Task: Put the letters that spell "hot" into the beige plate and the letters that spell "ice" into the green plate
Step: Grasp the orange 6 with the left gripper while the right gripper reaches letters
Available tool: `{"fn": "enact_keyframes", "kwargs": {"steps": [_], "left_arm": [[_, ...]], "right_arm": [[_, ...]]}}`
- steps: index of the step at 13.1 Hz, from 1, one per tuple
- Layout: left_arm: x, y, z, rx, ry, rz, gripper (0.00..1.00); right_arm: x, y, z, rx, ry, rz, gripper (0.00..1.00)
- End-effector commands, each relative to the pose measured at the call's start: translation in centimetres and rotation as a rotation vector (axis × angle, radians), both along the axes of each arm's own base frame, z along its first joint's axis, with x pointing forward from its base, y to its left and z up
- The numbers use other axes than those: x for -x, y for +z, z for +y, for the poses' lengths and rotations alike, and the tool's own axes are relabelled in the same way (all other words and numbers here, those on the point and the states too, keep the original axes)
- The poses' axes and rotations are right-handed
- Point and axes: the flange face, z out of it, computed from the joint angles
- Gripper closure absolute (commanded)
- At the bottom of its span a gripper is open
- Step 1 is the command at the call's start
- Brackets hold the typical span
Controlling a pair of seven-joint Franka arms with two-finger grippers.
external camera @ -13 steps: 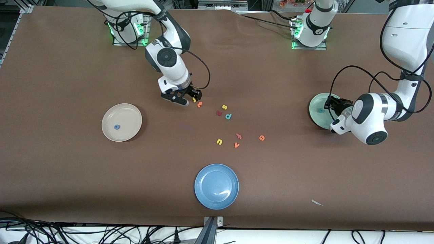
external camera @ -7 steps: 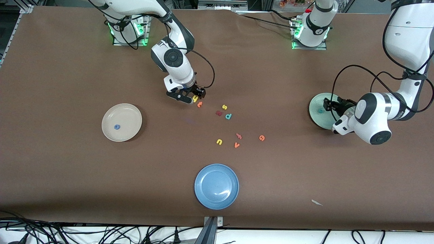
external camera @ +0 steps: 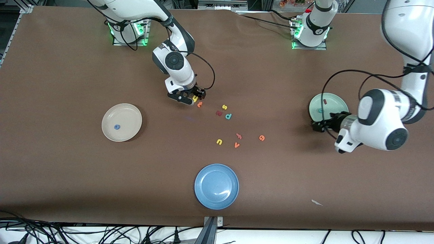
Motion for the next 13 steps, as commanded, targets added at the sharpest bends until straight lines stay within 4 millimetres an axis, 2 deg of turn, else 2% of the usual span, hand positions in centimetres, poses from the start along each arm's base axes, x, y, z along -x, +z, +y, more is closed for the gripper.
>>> {"fn": "enact_keyframes", "kwargs": {"steps": [1, 3, 4, 7, 11, 13], "left_arm": [[-1.8, -2.4, -5.1, -0.040, 0.155, -0.094, 0.00], [-2.0, -4.2, -9.6, -0.043, 0.172, -0.163, 0.00], [-2.3, -4.9, -10.8, -0.039, 0.194, -0.200, 0.01], [-2.1, -7.7, -15.4, -0.033, 0.207, -0.275, 0.03], [-0.3, -9.9, -18.9, -0.088, 0.168, -0.261, 0.15], [0.2, -10.2, -19.9, -0.095, 0.173, -0.255, 0.19]], "right_arm": [[0.8, -0.6, -0.1, 0.011, 0.021, -0.009, 0.32], [0.8, -0.7, -0.2, 0.013, 0.021, -0.009, 0.41], [0.8, -0.9, -0.3, 0.013, 0.021, -0.008, 0.46], [0.9, -1.1, -0.3, 0.012, 0.022, -0.007, 0.51], [0.9, -1.2, -0.2, 0.012, 0.023, -0.007, 0.50], [0.8, -1.2, -0.3, 0.013, 0.026, -0.008, 0.47]]}}
